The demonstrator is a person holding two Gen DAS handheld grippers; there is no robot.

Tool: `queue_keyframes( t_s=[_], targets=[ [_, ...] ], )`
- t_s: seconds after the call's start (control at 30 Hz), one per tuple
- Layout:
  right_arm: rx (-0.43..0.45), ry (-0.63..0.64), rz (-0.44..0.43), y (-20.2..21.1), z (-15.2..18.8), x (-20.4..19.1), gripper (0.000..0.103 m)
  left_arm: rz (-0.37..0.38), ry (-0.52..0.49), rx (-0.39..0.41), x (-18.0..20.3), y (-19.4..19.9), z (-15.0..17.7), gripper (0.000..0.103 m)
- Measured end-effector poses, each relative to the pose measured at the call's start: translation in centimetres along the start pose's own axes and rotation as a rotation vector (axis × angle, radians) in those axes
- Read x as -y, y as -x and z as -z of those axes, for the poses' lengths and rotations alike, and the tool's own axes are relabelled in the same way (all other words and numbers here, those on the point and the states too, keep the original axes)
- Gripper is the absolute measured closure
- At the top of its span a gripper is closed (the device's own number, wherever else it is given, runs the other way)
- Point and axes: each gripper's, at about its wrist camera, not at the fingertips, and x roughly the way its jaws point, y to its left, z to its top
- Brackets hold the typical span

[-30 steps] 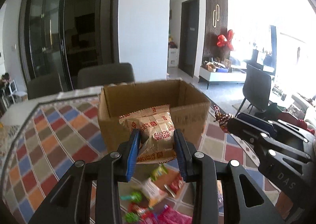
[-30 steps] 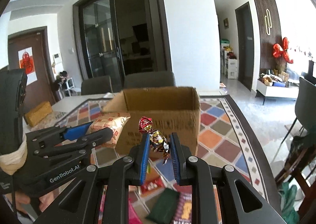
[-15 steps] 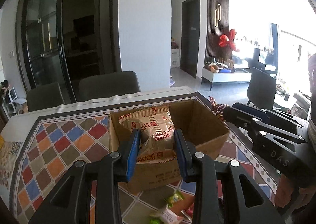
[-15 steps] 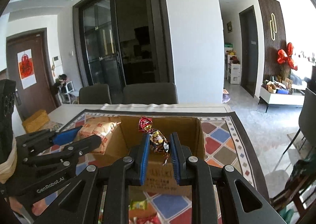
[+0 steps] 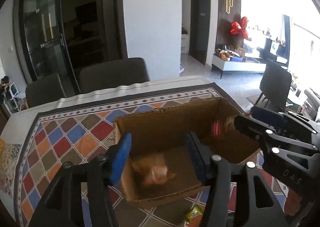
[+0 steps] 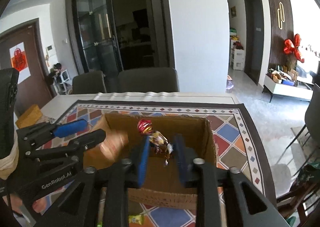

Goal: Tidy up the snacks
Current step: 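Carry both snacks over the cardboard box and open both tools, then move both tools back over the remaining snacks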

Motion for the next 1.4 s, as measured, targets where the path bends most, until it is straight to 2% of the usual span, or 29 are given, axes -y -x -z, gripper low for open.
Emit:
queue_keyframes(
  t_s=[0.03, 0.2, 0.27, 0.43, 0.8, 1.13, 1.4],
  targets=[
    [0.003, -0.005, 0.009, 0.1, 0.0, 0.0, 0.06, -0.005, 0.0, 0.002, 0.0, 0.1, 0.1, 0.044],
    [0.021, 0.008, 0.032, 1.4, 0.6, -0.4, 0.059, -0.033, -0.017, 0.031, 0.2, 2.3, 1.5, 0.035],
    [0.031, 0.011, 0.03, 2.2, 1.0, -0.6, 0.054, -0.04, -0.025, 0.037, 0.2, 3.4, 2.3, 0.032],
    [0.057, 0.02, 0.012, 4.8, 2.2, -1.5, 0.053, -0.04, -0.041, 0.066, 0.5, 6.6, 4.1, 0.027],
    [0.086, 0.029, -0.037, 9.1, 5.2, -3.9, 0.05, -0.042, -0.046, 0.111, 0.4, 11.8, 8.3, 0.025],
    [0.05, 0.074, -0.073, 11.1, 8.9, -5.7, 0.05, -0.029, -0.073, 0.089, 1.0, 14.3, 13.7, 0.025],
    [-0.012, 0.087, -0.08, 11.7, 12.3, -6.3, 0.05, -0.021, -0.13, 0.103, 1.9, 15.7, 17.2, 0.025]
  ],
)
